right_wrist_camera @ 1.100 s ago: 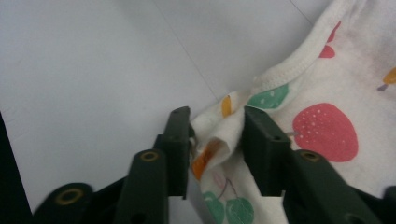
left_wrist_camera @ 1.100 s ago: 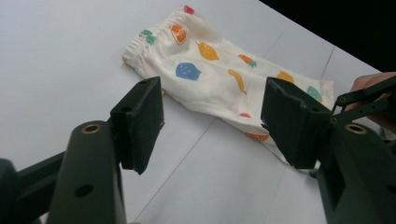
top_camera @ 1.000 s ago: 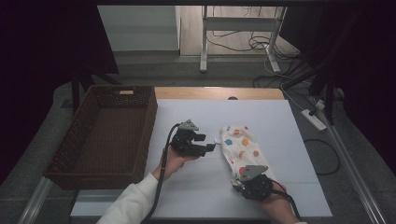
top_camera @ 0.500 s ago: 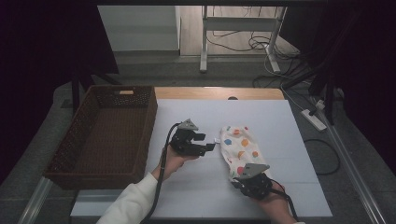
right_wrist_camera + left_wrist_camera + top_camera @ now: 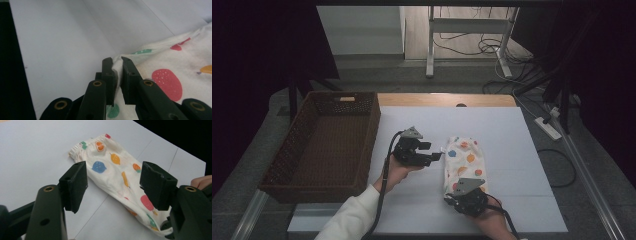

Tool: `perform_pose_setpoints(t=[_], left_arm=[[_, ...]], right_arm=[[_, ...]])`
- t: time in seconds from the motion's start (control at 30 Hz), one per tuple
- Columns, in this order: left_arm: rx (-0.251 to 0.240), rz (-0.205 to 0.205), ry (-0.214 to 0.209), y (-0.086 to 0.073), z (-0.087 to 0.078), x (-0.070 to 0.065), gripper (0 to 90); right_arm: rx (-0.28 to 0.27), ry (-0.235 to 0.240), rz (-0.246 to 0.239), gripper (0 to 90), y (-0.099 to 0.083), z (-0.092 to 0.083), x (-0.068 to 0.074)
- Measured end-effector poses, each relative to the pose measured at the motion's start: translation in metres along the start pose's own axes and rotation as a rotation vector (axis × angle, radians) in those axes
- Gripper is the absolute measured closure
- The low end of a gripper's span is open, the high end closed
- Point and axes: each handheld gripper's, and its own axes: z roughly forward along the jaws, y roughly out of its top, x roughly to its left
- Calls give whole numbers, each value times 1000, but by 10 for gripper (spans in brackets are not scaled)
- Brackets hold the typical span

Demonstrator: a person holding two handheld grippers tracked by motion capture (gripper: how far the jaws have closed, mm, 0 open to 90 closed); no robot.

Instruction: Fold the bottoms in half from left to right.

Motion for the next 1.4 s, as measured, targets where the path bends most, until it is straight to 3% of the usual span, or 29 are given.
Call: perform_pose_setpoints(t=[0.57,1.07,1.27,1.33,1.4], left_arm=[[-7,-5,-1,0,-4,1,383],[-6,-8,-6,-1,-5,1,381],[-5,-9,-5,-2,-5,2,381],[-5,-8,-6,-2,-5,2,381],[-5,-8,-7,-2,-5,2,381]], right_arm=[[-11,45,-13,816,10,10,14],[11,124,-60,815,15,13,35],[18,123,-79,813,14,10,40],[13,127,-77,774,13,10,40],[5,125,-75,645,13,7,41]])
